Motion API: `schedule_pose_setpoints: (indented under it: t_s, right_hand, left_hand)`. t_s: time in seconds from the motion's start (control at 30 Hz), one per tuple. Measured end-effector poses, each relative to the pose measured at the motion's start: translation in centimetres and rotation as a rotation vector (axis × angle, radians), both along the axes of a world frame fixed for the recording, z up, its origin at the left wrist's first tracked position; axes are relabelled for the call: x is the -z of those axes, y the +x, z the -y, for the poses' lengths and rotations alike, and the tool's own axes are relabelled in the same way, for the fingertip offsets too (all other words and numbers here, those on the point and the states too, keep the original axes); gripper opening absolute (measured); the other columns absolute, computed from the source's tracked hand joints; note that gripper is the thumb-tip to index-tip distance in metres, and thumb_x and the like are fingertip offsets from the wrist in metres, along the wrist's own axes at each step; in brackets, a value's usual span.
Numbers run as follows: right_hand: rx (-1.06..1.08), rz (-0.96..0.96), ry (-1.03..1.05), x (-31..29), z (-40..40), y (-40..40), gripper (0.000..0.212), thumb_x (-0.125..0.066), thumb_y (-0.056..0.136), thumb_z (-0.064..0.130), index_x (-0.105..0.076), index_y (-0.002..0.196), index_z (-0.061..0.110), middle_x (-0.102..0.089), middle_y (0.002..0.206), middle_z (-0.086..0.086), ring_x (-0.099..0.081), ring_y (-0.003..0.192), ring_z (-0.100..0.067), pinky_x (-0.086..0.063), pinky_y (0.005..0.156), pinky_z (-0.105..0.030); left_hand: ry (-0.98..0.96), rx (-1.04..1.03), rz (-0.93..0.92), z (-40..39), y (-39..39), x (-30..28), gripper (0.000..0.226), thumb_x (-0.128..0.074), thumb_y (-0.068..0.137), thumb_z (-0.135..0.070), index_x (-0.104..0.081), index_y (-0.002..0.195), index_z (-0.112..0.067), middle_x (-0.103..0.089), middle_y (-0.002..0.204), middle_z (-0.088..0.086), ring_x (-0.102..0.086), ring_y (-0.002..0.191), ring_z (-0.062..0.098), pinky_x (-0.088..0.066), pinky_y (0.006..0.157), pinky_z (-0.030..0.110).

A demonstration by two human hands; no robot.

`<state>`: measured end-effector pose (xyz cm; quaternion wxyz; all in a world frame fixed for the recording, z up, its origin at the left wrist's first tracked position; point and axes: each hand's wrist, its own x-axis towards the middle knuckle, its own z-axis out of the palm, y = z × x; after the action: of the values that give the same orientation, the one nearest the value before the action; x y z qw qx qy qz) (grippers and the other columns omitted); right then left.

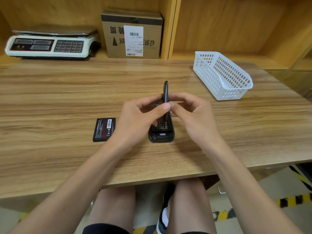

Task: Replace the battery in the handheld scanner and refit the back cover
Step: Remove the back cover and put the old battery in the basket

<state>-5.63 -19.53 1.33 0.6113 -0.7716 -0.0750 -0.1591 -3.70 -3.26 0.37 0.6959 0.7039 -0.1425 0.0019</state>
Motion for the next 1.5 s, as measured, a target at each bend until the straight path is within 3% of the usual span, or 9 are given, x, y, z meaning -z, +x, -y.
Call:
schedule_pose_setpoints:
  t_s: [0.13,0.33,0.5,0.63,0.77,0.93,1.13,1.3,1.5]
  right_hand:
    - [0.131,-0.047,0.007,0.5,0.4,0.4,0.022,-0.075,0.085,0.018,-0.072,0.106,0.026,-0.073,0.098,0.003,-0.069,0.081,-0.019,-0.059,0.080,-0.045]
    - [0.106,-0.123,0.061,0.6,1.1,0.4,0.016,-0.070,0.090,0.015,-0.074,0.105,0.016,-0.077,0.089,-0.004,-0.072,0.077,-0.017,-0.056,0.069,-0.027]
    - [0.139,-0.112,0.120,0.5,2.3,0.2,0.015,-0.068,0.091,0.012,-0.072,0.104,0.011,-0.076,0.089,-0.016,-0.074,0.085,-0.031,-0.061,0.075,-0.037]
    - [0.194,-0.088,0.149,0.1,3.3,-0.3,0.014,-0.069,0.089,0.007,-0.071,0.103,0.007,-0.074,0.083,-0.016,-0.071,0.074,-0.020,-0.057,0.066,-0.025]
    - [0.237,-0.068,0.123,0.2,4.2,-0.7,0.013,-0.071,0.087,0.005,-0.072,0.100,0.008,-0.069,0.075,-0.006,-0.067,0.069,-0.013,-0.055,0.062,-0.021]
    - [0.349,-0.057,-0.033,0.8,6.1,-0.9,0.012,-0.074,0.085,0.015,-0.076,0.095,0.022,-0.073,0.082,0.003,-0.070,0.076,-0.015,-0.062,0.072,-0.036]
    - [0.401,-0.092,-0.169,2.1,8.4,-0.8,0.014,-0.075,0.083,0.018,-0.077,0.096,0.024,-0.075,0.083,0.010,-0.071,0.078,-0.015,-0.059,0.079,-0.047]
    - [0.403,-0.158,-0.250,3.1,9.7,-0.9,0.014,-0.073,0.084,0.017,-0.079,0.097,0.020,-0.076,0.083,0.010,-0.071,0.076,-0.009,-0.060,0.079,-0.043]
    - [0.391,-0.199,-0.321,3.8,10.6,-0.9,0.015,-0.073,0.085,0.018,-0.080,0.098,0.020,-0.077,0.085,0.009,-0.071,0.080,-0.004,-0.056,0.076,-0.028]
  left_hand:
    - [-0.105,0.047,-0.024,0.2,-0.3,0.0,0.031,-0.067,0.093,-0.023,-0.071,0.121,-0.013,-0.078,0.105,0.010,-0.069,0.100,0.041,-0.057,0.076,0.045]
    - [-0.241,0.094,-0.070,0.6,-0.5,-0.4,0.027,-0.062,0.095,-0.014,-0.070,0.118,-0.004,-0.075,0.102,0.025,-0.073,0.091,0.039,-0.061,0.069,0.036]
    - [-0.266,0.045,-0.076,1.3,-0.3,-0.4,0.022,-0.067,0.091,-0.013,-0.073,0.111,-0.004,-0.077,0.100,0.019,-0.074,0.089,0.039,-0.060,0.061,0.032]
    - [-0.200,-0.089,-0.067,2.0,0.1,-0.2,0.012,-0.077,0.084,-0.014,-0.075,0.096,-0.011,-0.079,0.085,0.009,-0.071,0.070,0.023,-0.050,0.049,0.026]
    - [-0.082,-0.227,-0.016,3.1,0.4,0.0,0.006,-0.081,0.080,-0.013,-0.079,0.086,-0.014,-0.078,0.071,-0.002,-0.067,0.057,0.010,-0.047,0.052,0.016]
    - [0.253,-0.216,0.080,4.2,0.1,0.4,0.008,-0.078,0.083,-0.022,-0.081,0.091,-0.023,-0.072,0.082,-0.025,-0.068,0.081,-0.012,-0.047,0.074,0.007]
    - [0.507,-0.103,0.137,5.7,-0.4,0.7,0.014,-0.073,0.085,-0.025,-0.075,0.087,-0.039,-0.077,0.079,-0.010,-0.068,0.071,0.016,-0.056,0.076,0.032]
    - [0.748,-0.040,0.166,6.9,-0.6,0.9,0.016,-0.068,0.085,-0.036,-0.076,0.082,-0.022,-0.076,0.077,-0.009,-0.069,0.082,0.018,-0.039,0.098,0.040]
    - [0.966,-0.024,0.243,8.0,-0.5,0.9,0.031,-0.064,0.086,-0.044,-0.061,0.066,-0.020,-0.066,0.069,-0.013,-0.057,0.076,0.011,-0.033,0.092,0.042]
